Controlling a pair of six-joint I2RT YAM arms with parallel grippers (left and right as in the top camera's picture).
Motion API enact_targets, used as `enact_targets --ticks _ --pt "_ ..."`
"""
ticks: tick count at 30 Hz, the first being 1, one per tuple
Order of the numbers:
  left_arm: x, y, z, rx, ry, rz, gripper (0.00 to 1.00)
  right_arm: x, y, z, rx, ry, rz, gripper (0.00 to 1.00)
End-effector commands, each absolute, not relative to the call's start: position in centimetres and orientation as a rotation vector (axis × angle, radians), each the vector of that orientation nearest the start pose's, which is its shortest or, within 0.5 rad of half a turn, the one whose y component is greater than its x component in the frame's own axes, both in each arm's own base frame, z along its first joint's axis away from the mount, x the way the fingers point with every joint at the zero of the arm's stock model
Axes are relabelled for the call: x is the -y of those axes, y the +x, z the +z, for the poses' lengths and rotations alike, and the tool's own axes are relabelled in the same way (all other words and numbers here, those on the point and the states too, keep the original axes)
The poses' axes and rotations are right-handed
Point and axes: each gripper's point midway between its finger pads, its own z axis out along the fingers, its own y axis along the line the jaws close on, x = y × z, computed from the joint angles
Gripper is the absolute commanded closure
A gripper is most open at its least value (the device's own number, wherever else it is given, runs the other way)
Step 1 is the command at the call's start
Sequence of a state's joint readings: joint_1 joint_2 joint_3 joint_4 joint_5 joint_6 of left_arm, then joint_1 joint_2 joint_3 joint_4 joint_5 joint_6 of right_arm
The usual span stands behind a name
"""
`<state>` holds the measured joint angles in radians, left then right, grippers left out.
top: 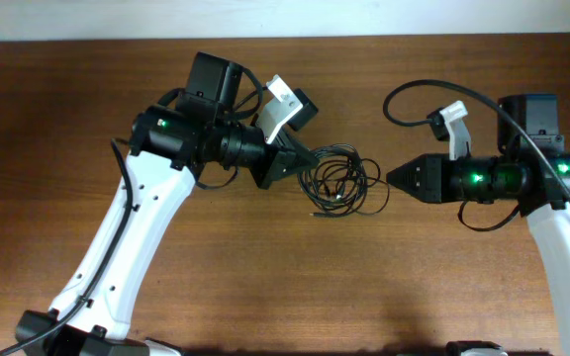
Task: Untangle cables
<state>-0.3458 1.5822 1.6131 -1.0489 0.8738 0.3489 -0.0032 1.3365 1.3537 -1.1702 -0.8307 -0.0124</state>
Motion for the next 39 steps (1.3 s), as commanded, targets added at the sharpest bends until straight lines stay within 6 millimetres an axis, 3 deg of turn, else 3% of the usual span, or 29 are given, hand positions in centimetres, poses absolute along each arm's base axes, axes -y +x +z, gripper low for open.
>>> enact_targets --ticks 1,4,7,14,20,24,27,29,33,39 --pt "25.1 29.3 29.9 -2.073 1.120 -1.165 1.00 -13.8 27.5 26.3 -2.498 -0.322 1.133 0.65" --pt "25.1 29.2 29.8 -2.043 1.159 -1.148 1.00 -13.0 28.7 25.5 -2.508 -0.327 0.995 0.53" --pt "25.2 28.5 29.9 -1.988 1.229 -1.156 1.00 -12.5 29.9 25.4 -2.489 -0.324 0.924 0.53" --pt "25.3 27.8 30.1 -1.943 1.269 -1.182 1.00 -13.2 29.9 22.7 -2.602 -0.296 0.993 0.53" --pt "25.4 28.0 29.8 -1.954 1.267 -1.186 1.00 -14.0 29.9 21.8 -2.635 -0.306 1.040 0.54" --pt "25.4 28.0 29.8 -1.951 1.267 -1.191 1.00 -14.1 30.3 21.7 -2.627 -0.310 1.036 0.76" --pt "25.6 27.6 30.3 -1.927 1.267 -1.233 1.00 -13.9 30.3 21.4 -2.640 -0.306 1.013 0.84" --pt "25.7 27.6 30.3 -1.926 1.267 -1.237 1.00 -14.0 30.2 21.3 -2.640 -0.312 1.015 0.96" --pt "25.6 27.6 30.3 -1.927 1.266 -1.236 1.00 -13.9 31.9 22.3 -2.556 -0.322 1.000 0.96" --pt "25.3 27.3 29.7 -1.978 1.260 -1.226 1.00 -11.7 34.3 24.0 -2.467 -0.181 1.021 0.96"
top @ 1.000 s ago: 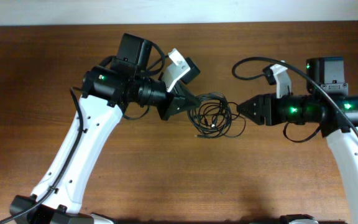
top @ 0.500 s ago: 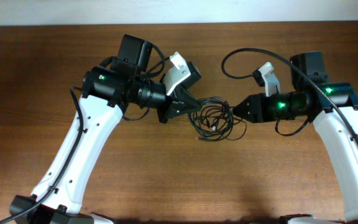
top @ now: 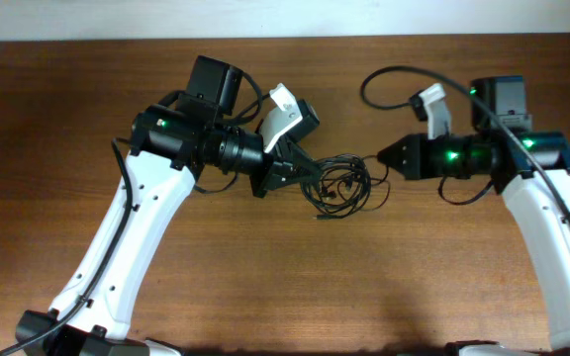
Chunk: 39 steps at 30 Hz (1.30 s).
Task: Untangle cables
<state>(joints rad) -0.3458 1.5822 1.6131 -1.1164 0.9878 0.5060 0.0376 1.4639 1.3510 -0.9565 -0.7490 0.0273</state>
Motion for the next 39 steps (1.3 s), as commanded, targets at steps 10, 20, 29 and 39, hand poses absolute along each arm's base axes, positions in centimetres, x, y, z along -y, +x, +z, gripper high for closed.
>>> enact_targets --ticks 10,20,29,39 --pt "25.2 27.3 29.5 -1.991 1.258 -1.219 1.00 -4.7 36.3 23.6 -2.467 0.349 0.973 0.96" --pt "25.1 27.7 29.3 -1.996 1.260 -1.186 1.00 -4.3 34.3 22.5 -2.548 0.372 0.978 0.96" --pt "25.4 30.0 29.5 -2.023 1.171 -1.120 1.00 -5.0 30.7 21.2 -2.693 0.361 1.012 0.82" --pt "25.5 30.1 28.5 -2.033 1.195 -1.129 1.00 -6.0 30.3 21.8 -2.652 0.115 1.054 0.53"
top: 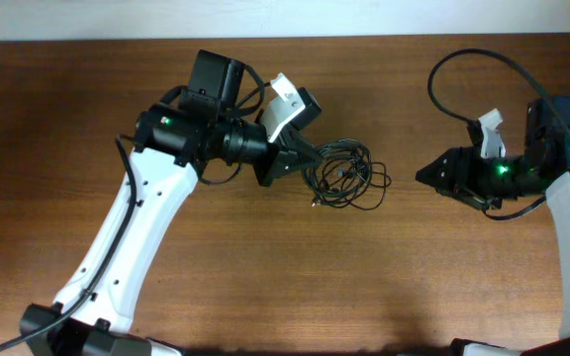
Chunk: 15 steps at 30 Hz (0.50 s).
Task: Untangle cables
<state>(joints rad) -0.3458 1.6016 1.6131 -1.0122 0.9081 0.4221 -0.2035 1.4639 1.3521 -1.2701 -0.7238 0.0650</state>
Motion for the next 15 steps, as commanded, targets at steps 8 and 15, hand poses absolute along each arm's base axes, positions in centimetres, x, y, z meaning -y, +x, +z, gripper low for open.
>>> enact_targets --ticks 8,15 --pt "27.7 27.8 26.4 -1.964 1.395 -1.193 1.00 -8.3 30.4 23.5 -2.529 -0.127 1.161 0.55" --pt "28.8 26.3 27.9 -1.727 1.515 -1.268 1.00 -8.0 30.9 22.7 -2.562 -0.145 1.064 0.47"
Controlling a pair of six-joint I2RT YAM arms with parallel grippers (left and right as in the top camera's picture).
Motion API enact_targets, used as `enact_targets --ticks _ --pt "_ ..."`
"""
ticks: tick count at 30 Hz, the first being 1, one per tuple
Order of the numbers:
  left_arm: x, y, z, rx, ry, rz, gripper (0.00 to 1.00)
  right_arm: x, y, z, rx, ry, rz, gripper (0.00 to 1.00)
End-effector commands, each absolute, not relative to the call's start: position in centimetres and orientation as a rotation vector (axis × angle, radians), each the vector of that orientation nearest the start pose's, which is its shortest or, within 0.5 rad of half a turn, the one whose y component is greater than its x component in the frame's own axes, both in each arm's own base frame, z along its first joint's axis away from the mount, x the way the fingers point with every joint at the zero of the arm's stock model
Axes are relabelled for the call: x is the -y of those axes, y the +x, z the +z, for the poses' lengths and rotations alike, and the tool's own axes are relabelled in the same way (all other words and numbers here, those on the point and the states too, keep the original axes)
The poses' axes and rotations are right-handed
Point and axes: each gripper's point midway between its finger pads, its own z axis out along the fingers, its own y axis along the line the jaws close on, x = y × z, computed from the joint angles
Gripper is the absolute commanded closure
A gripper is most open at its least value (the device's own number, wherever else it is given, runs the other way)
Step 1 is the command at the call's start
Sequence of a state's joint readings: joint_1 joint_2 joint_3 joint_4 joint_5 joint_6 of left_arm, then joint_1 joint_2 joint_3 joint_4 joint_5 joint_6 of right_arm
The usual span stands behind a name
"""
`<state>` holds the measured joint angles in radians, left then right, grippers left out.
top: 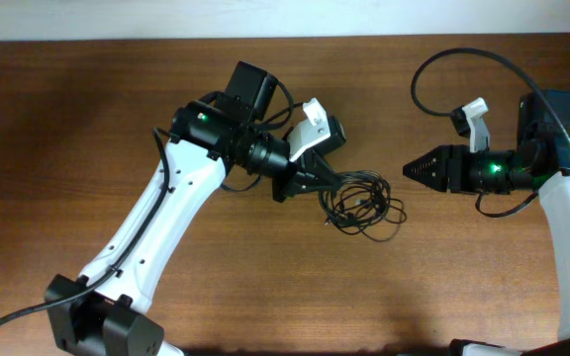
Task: Untangle cables
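Observation:
A tangled bundle of thin black cables (364,203) lies on the brown wooden table (265,287), a little right of centre. My left gripper (323,180) is at the bundle's left edge, shut on a strand of the cable. My right gripper (411,170) points left at the bundle from the right, a short gap away, its jaws together and holding nothing.
The left arm (156,237) runs diagonally from the lower left up to the middle. The right arm (562,218) stands along the right edge, with its own black supply cable (443,69) looping above it. A pale wall borders the table's far edge.
The left gripper has moved to the right and slightly down, and the cable bundle has shifted right with it. The right gripper has moved up a little and now points level at the bundle.
The left gripper sat at the bundle's left edge throughout. The right gripper first pointed at the bundle from close by, then touched its right edge, then stood drawn back to the right. Now the bundle lies further right and the right gripper is near it again.

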<state>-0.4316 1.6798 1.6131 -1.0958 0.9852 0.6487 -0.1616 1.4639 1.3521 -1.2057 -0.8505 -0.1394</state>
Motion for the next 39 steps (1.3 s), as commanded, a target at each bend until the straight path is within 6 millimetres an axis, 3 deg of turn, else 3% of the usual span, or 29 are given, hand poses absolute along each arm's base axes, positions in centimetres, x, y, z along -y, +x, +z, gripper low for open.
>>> enact_targets --ticks 1,6,17,20,23,29,39 --pt "28.8 26.3 27.9 -1.724 1.516 -1.266 1.00 -8.0 30.9 22.7 -2.565 -0.131 1.068 0.47" --pt "29.2 26.0 27.8 -1.669 1.571 -1.238 1.00 -8.8 29.7 22.9 -2.590 -0.114 1.151 0.47" --pt "29.0 27.0 24.6 -1.691 1.748 -0.911 1.00 -11.9 28.5 23.7 -2.573 -0.214 1.276 0.48" --pt "29.0 27.1 24.5 -1.695 1.749 -0.900 1.00 -12.6 27.9 23.5 -2.596 -0.245 1.276 0.55" --pt "29.0 27.1 24.5 -1.695 1.749 -0.900 1.00 -13.1 27.5 22.6 -2.649 -0.298 1.200 0.61" --pt "29.2 26.8 24.8 -1.679 1.744 -0.934 1.00 -12.6 27.9 21.1 -2.708 -0.352 1.026 0.62" --pt "29.3 26.6 25.0 -1.666 1.740 -0.959 1.00 -12.4 27.4 20.5 -2.750 -0.313 1.031 0.63"
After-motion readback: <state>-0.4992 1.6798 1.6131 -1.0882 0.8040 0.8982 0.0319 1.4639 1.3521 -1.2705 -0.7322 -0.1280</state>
